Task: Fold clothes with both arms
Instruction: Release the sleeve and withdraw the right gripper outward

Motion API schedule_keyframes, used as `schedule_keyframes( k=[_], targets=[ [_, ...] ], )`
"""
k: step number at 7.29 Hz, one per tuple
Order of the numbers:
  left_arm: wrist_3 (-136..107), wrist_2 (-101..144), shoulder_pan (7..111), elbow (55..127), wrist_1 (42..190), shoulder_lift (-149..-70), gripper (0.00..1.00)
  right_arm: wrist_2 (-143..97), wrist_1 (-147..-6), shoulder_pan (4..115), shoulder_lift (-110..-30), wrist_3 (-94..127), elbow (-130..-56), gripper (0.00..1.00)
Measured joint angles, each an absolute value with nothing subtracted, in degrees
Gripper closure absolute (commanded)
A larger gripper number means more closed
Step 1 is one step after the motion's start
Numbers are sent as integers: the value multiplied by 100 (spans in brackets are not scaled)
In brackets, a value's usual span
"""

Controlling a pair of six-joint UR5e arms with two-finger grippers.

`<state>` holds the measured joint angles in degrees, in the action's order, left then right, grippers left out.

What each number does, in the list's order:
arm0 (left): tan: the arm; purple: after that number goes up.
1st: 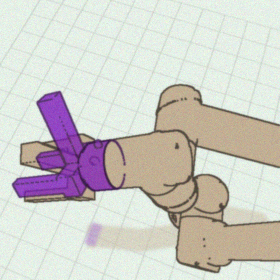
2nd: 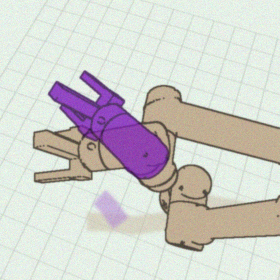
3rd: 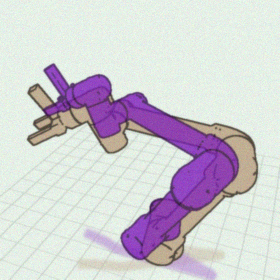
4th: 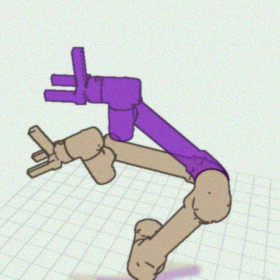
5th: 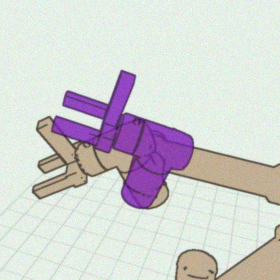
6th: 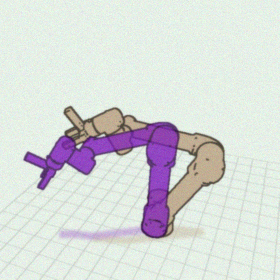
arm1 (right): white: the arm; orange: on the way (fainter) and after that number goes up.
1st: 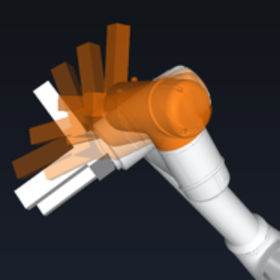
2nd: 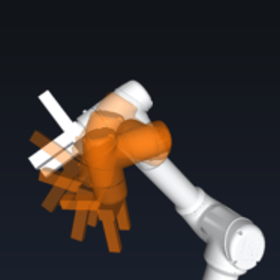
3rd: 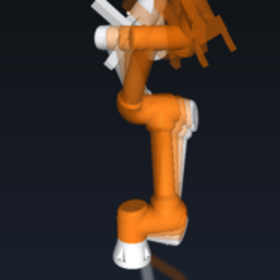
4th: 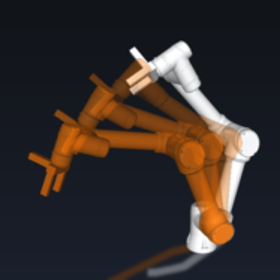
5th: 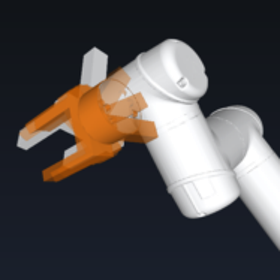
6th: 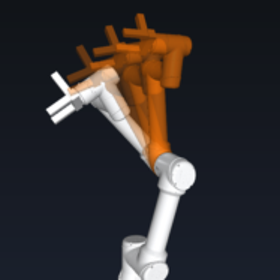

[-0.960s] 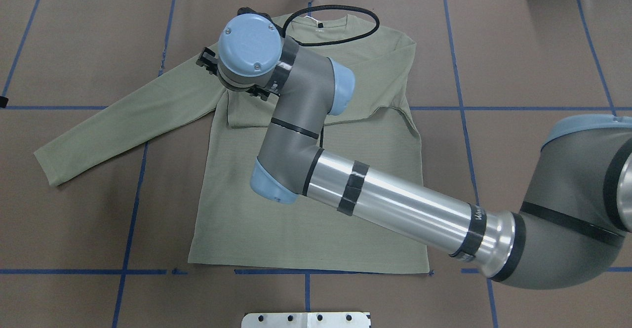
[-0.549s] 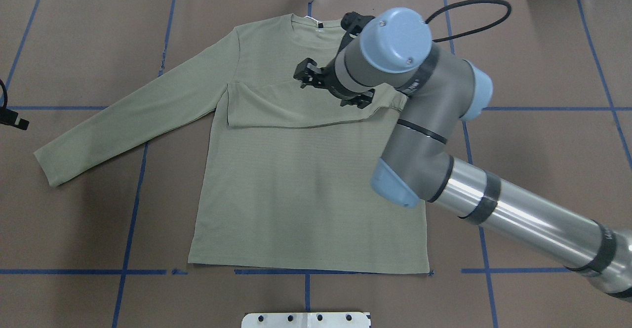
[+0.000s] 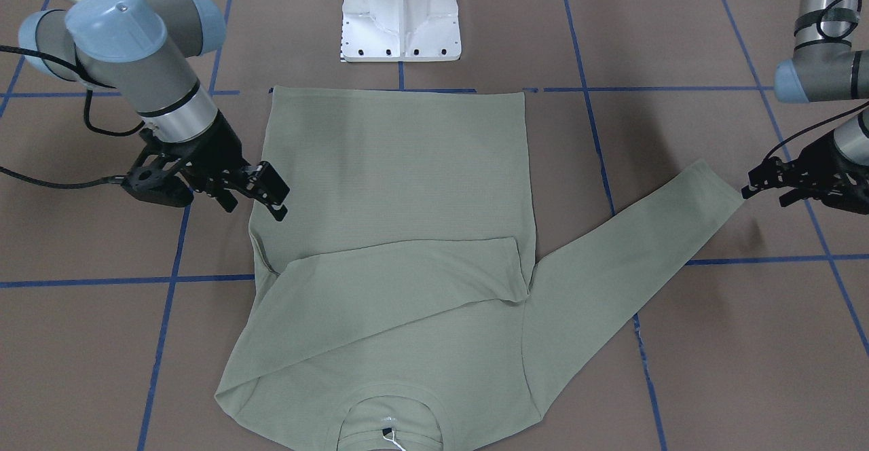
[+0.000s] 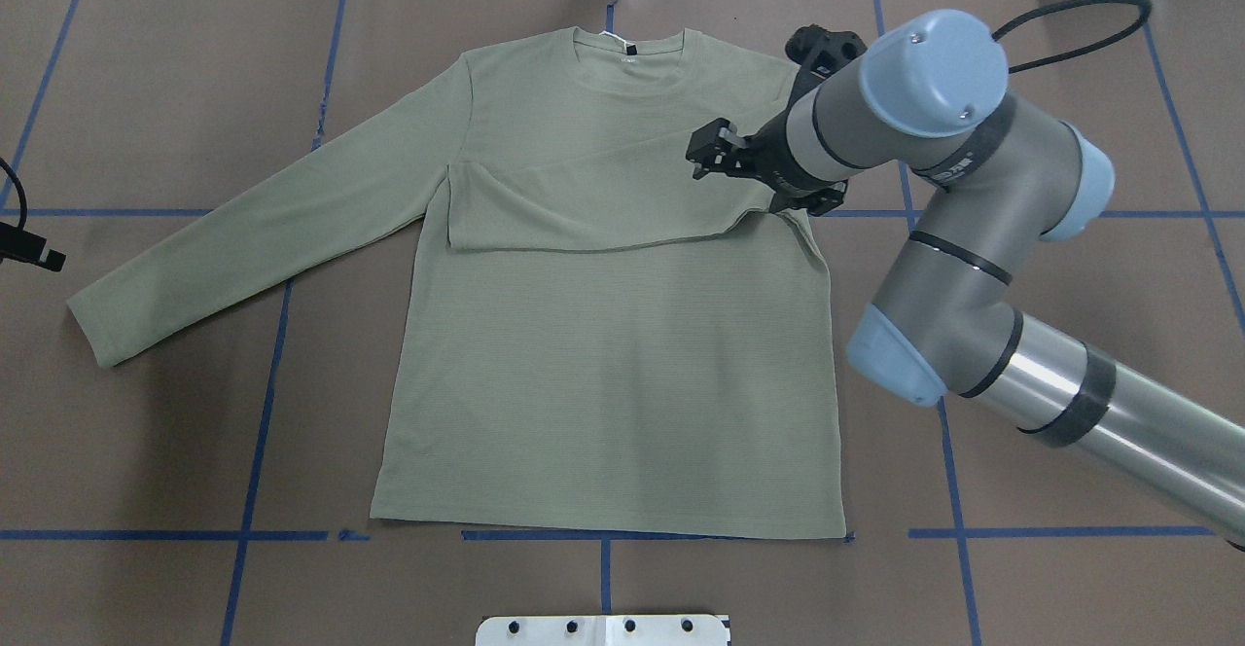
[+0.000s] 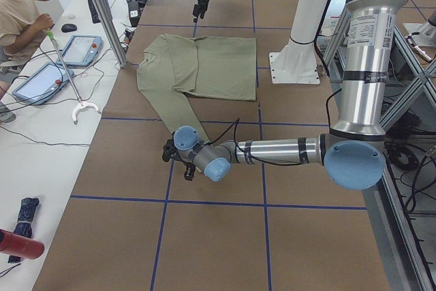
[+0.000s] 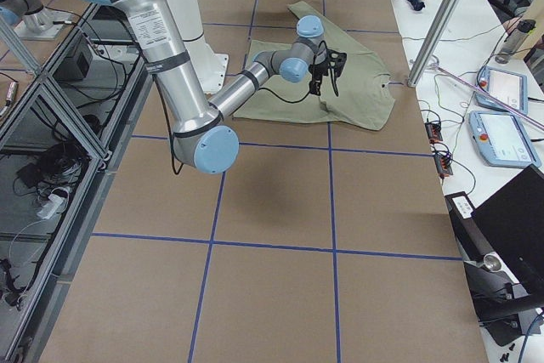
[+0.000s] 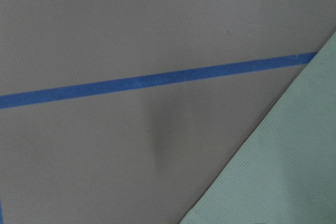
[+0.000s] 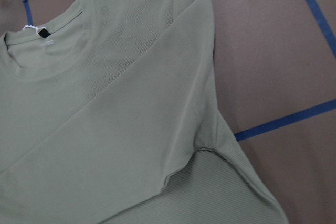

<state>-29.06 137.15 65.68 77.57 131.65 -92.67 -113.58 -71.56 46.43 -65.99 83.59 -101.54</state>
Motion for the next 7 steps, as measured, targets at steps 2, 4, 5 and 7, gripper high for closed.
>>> schedule_keyframes(
  k=[2,4,5,7],
  targets=[
    [-2908,13711,6395,7676,13156,-9318,30,-11493,-7154,4872,-6900,7898,-10173,0],
    [-2915,13705,6313,7634,13138,-9322,36,-11664,-7152,5029,-7036,7676,-10189,0],
    [-2917,13703,6300,7621,13129,-9317,37,-11686,-7149,5051,-7043,7671,-10202,0],
    [-2924,13702,6289,7612,13110,-9304,49,-11697,-7151,5060,-7043,7711,-10258,0]
  ],
)
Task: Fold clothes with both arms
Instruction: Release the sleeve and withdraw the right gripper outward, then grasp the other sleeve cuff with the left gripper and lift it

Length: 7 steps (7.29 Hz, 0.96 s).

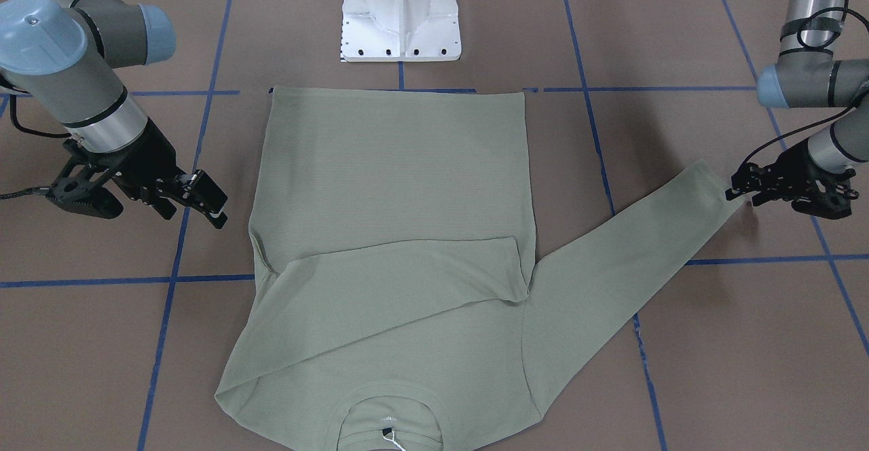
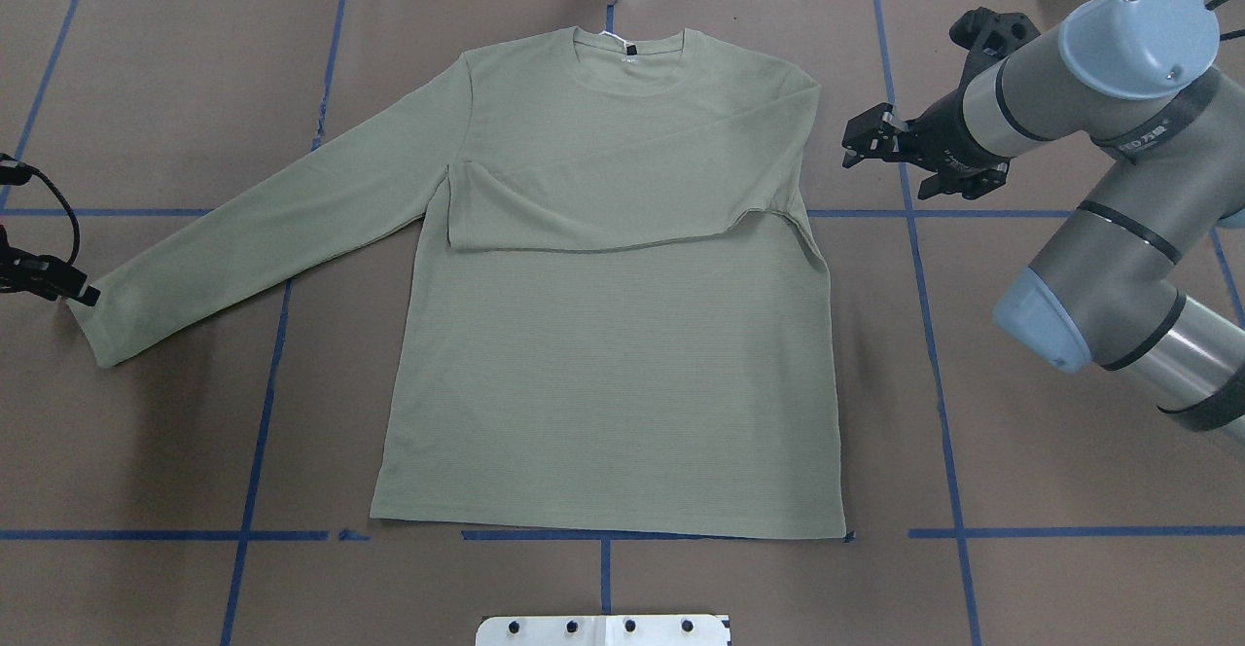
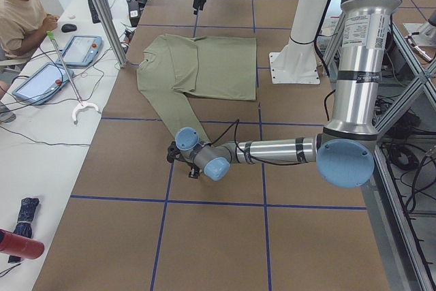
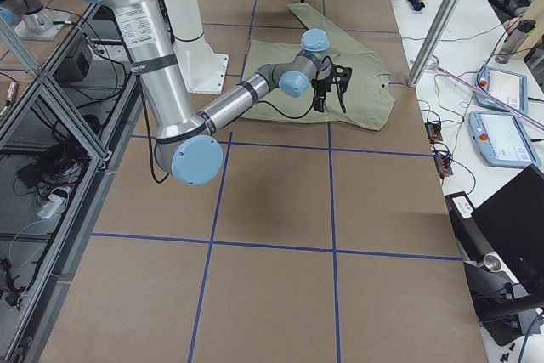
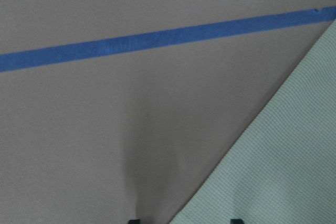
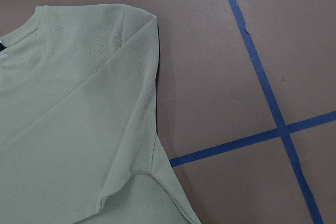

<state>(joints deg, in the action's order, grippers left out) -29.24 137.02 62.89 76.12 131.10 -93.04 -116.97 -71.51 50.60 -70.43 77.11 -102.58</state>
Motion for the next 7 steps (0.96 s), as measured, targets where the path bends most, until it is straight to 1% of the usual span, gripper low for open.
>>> schedule_keyframes(
  k=[2,3,4,7],
  targets=[
    [-2932,13702,6285,7605,13105,-9294,76,-11698,-7154,5068,-7068,7731,-10345,0],
    [-2934,13700,6285,7595,13105,-9294,94,-11700,-7154,5070,-7082,7744,-10388,0],
    [-2935,13696,6281,7586,13105,-9296,100,-11704,-7156,5071,-7094,7770,-10424,0],
    [-2948,13727,6280,7681,13102,-9304,100,-11709,-7160,5087,-7107,7801,-10471,0]
  ],
)
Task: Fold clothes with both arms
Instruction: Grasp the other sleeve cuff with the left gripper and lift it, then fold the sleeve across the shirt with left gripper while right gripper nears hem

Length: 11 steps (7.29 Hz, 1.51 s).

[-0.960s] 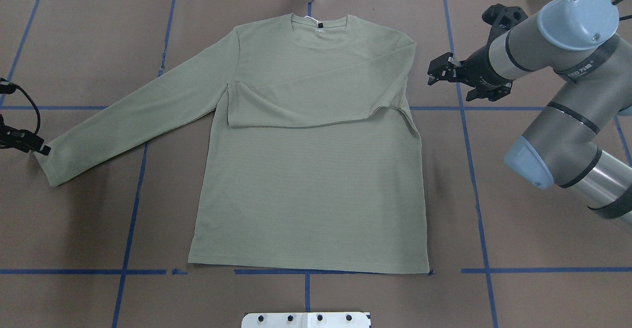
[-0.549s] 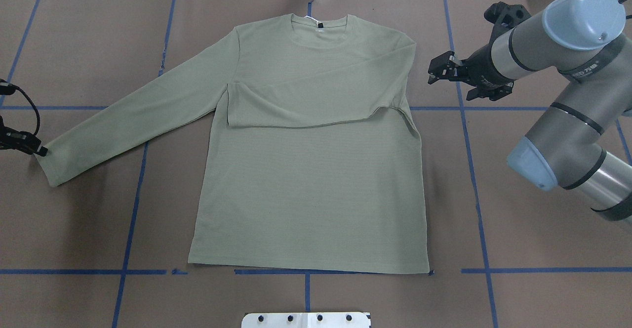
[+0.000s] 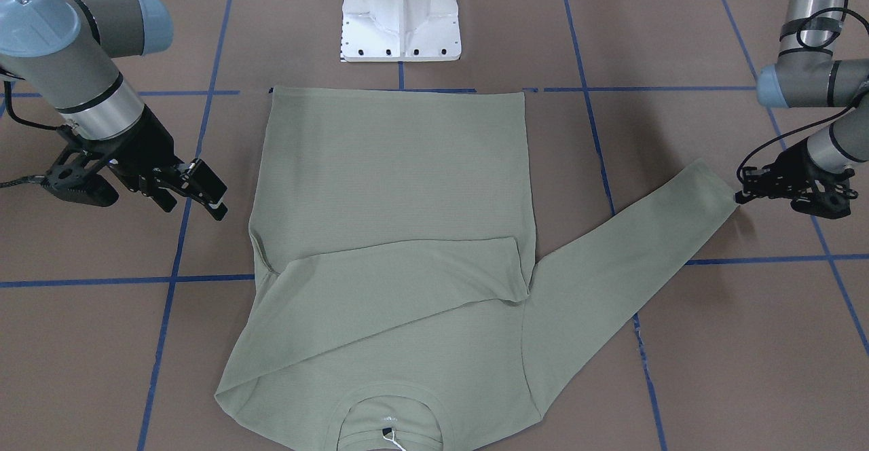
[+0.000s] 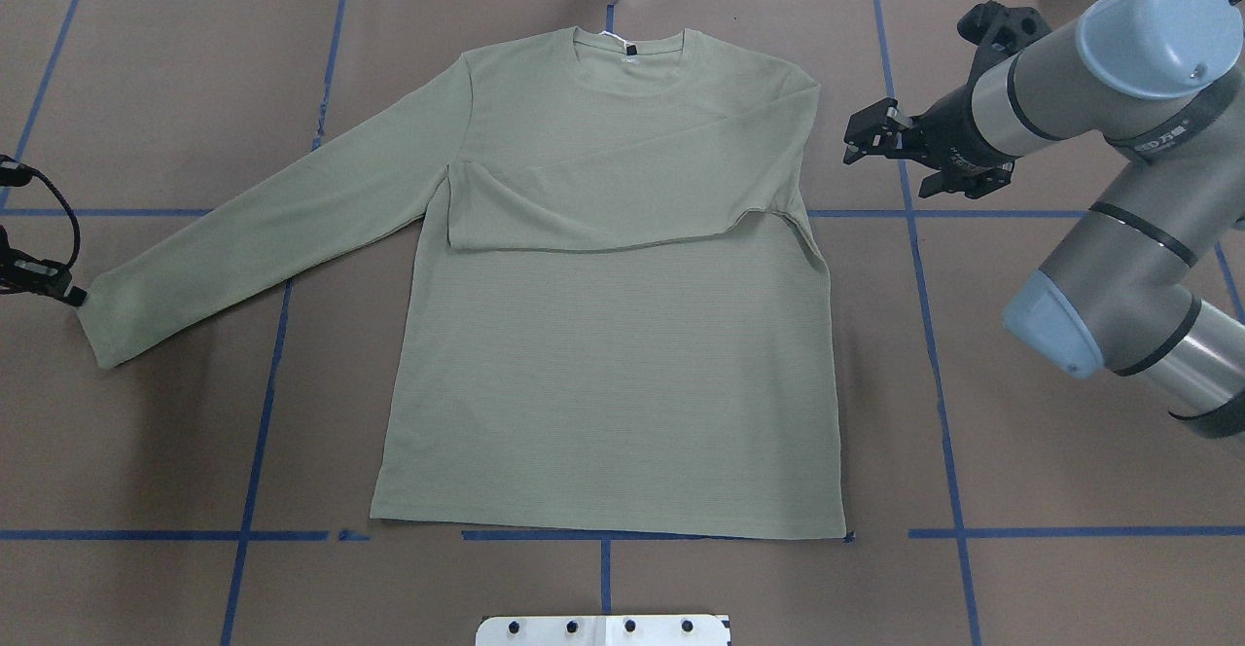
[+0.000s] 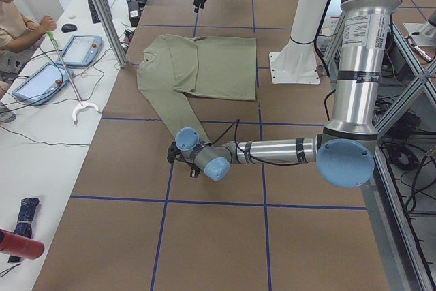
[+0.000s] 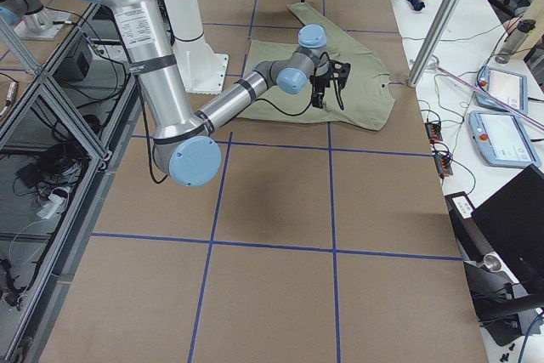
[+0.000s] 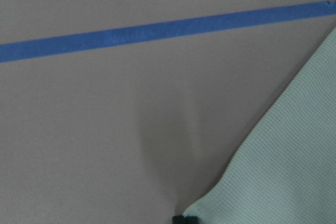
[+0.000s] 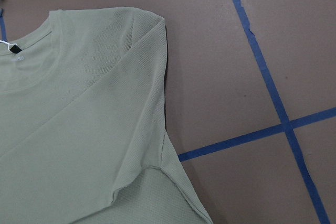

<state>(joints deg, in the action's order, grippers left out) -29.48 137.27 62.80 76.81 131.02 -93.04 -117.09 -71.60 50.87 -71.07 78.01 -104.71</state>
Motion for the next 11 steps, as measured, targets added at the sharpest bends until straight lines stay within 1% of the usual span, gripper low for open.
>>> schedule_keyframes(
  k=[2,3,4,6,8,10,11],
  targets=[
    [-3199,13954,6286,8096,13076,-9382,100,-11784,-7163,5163,-7187,7692,-10476,0],
    [-3690,14107,6288,8360,13069,-9581,100,-11807,-7165,5224,-7290,7479,-10463,0],
    [-4450,14190,6276,8560,13066,-9957,100,-11819,-7168,5317,-7397,7179,-10425,0],
    [-6355,14161,5905,8617,13067,-11176,100,-11855,-7170,5530,-7617,6658,-10301,0],
    [-7788,13577,5356,8269,13118,-12525,100,-11885,-7170,5788,-7955,6075,-10254,0],
    [-8535,12599,4772,7423,13298,-13936,100,-11929,-7172,5935,-8096,5863,-10242,0],
    [-8772,11938,4365,6998,13529,-14463,100,-11954,-7170,5969,-8127,5837,-10240,0]
  ],
)
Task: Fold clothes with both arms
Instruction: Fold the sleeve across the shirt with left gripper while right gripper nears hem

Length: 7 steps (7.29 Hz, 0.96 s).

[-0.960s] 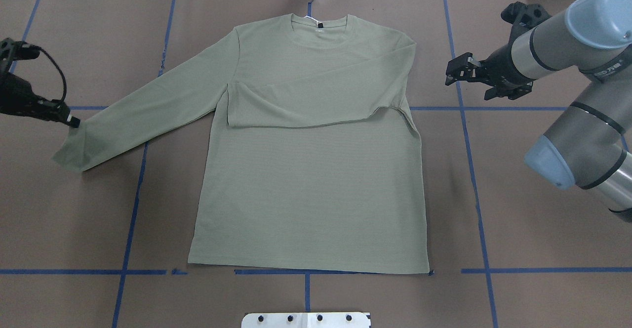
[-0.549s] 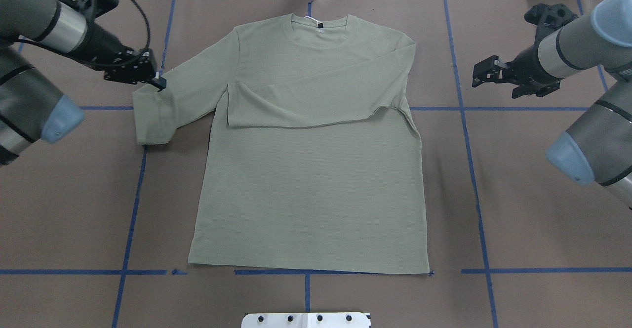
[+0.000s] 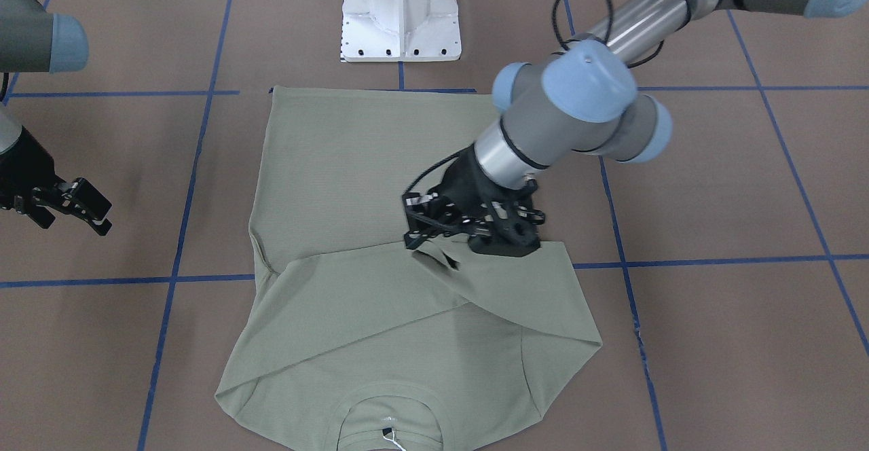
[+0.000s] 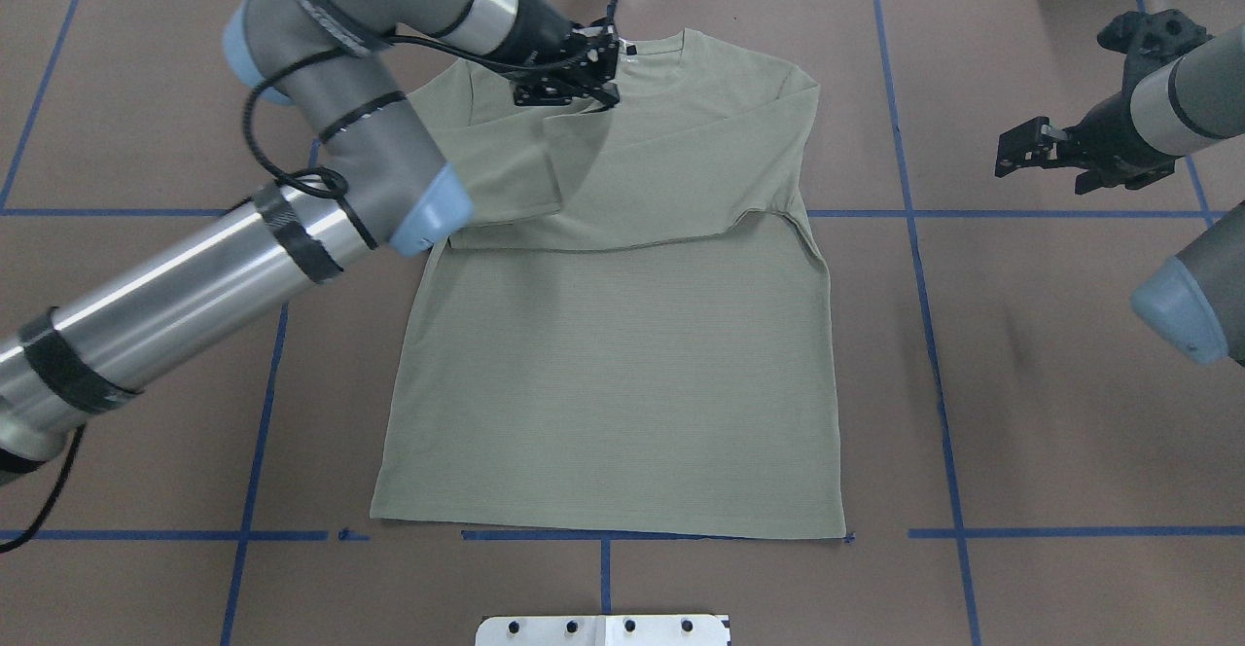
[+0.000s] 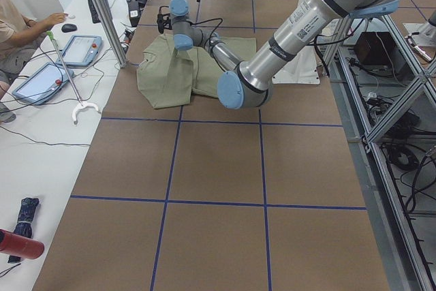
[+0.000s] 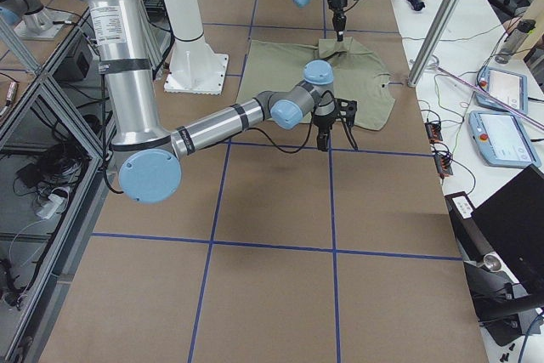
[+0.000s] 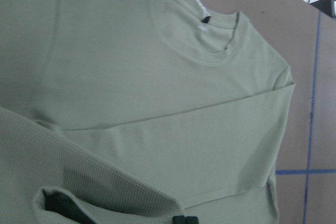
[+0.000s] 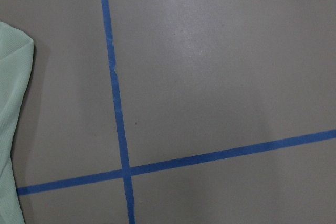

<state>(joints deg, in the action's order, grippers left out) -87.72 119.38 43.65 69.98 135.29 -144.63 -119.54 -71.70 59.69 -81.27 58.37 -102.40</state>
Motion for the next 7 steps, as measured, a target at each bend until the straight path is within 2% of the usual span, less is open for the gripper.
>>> schedule_keyframes(
  k=[3,6,7],
  targets=[
    [-8982,10574,3427,5922,14376,-15323,100,-12013,-7164,6028,-8170,5825,-10249,0],
    [-8974,9845,2955,5366,14731,-15638,100,-12160,-7008,6133,-8293,5796,-10255,0],
    [-8974,9726,2885,5129,14782,-15805,91,-12243,-6972,6178,-8337,5788,-10257,0]
  ],
)
